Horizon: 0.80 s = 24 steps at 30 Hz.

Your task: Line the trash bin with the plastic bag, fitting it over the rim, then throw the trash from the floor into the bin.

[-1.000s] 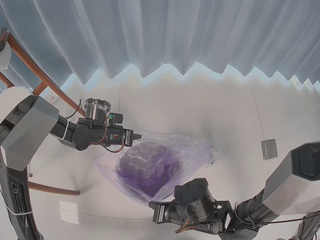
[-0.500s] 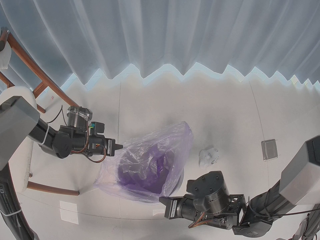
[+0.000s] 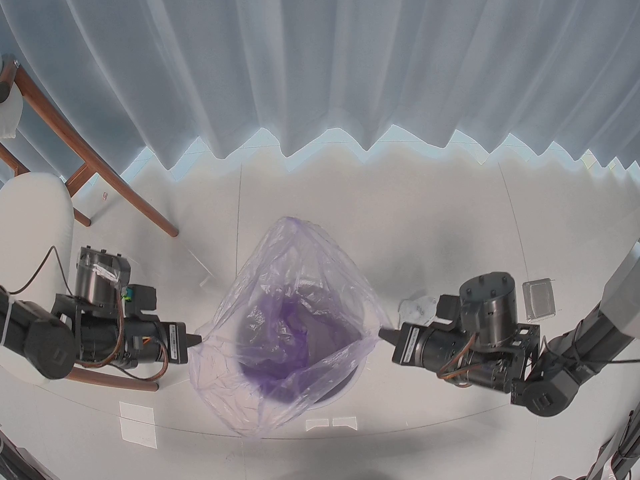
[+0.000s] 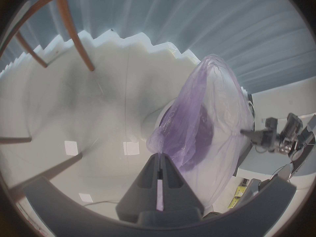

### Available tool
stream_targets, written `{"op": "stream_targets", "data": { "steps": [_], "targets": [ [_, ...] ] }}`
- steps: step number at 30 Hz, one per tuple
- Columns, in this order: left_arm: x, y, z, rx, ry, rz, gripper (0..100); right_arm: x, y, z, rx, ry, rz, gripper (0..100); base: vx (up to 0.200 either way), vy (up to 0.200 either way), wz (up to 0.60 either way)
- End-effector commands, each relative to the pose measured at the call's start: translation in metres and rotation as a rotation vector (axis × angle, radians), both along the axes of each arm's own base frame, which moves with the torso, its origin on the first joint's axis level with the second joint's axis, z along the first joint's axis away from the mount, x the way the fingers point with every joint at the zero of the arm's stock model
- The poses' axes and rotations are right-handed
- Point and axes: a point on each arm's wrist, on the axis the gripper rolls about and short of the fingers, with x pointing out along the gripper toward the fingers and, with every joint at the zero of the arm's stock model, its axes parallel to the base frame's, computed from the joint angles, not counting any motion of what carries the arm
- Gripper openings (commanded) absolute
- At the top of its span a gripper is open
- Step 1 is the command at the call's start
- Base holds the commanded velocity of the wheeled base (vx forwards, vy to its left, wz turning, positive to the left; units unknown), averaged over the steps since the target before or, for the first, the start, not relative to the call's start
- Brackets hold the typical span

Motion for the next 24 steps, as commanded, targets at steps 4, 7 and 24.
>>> {"op": "stream_targets", "data": {
  "steps": [4,7,24],
  "targets": [
    [-0.038,-0.007,0.005,0.007,-0.010,0.004,0,0.034,-0.024,0.001,0.037,-0.005,-0.045,0,0.000,0.000,0.00],
    [-0.035,-0.007,0.004,0.013,-0.009,0.015,0,0.037,-0.022,-0.007,0.037,-0.001,-0.041,0,0.000,0.000,0.00],
    [-0.023,-0.002,-0.019,0.041,0.041,0.055,0,0.046,-0.032,-0.042,0.134,-0.140,-0.083,0,0.000,0.000,0.00]
  ]
}}
